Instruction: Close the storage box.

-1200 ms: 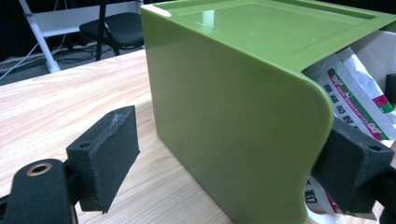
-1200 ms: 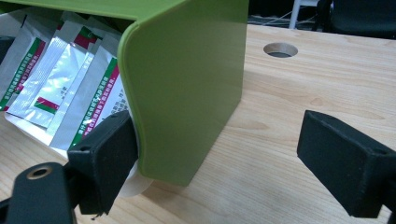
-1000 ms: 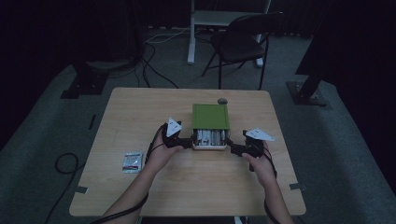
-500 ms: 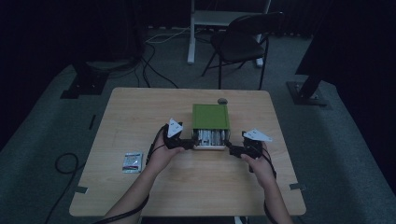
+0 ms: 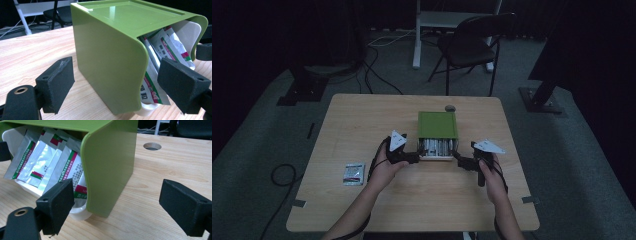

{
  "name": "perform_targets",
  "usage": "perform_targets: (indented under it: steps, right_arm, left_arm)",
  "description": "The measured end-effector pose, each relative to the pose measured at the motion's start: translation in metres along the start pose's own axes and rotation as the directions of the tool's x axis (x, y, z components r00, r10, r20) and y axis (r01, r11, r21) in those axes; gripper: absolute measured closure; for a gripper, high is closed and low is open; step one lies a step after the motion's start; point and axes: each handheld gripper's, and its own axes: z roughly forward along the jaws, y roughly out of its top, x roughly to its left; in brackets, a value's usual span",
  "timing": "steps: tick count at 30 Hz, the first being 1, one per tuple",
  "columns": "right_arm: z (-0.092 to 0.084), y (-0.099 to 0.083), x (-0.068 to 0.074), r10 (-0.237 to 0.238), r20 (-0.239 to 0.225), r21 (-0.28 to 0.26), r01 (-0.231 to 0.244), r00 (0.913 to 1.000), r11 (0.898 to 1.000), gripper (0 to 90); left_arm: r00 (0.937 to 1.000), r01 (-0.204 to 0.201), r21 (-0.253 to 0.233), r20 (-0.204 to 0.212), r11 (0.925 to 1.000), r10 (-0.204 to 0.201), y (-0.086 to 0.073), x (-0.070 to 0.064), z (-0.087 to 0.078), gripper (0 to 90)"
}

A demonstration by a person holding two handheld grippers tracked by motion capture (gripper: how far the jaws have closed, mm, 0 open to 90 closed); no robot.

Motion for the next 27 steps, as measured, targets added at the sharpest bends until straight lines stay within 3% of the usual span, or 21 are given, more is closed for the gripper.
perform_targets:
  steps: [13,17,27]
  right_arm:
    - [-0.005,-0.006,0.003,-0.008,0.005,0.009,0.008,1.0000,1.000,12.4]
    - [-0.008,-0.008,0.003,-0.015,0.010,0.012,0.015,0.9998,1.000,12.4]
    - [-0.018,-0.013,-0.001,-0.034,0.020,0.022,0.034,0.9992,0.999,12.4]
  left_arm:
    - [0.9996,0.025,-0.010,-0.012,0.9996,-0.025,0.002,0.000,-0.013,14.7]
    - [0.9986,0.032,-0.009,-0.042,0.9994,-0.033,0.000,0.001,-0.016,14.7]
    - [0.9982,0.059,0.022,-0.007,0.9980,-0.059,-0.010,-0.001,-0.023,14.8]
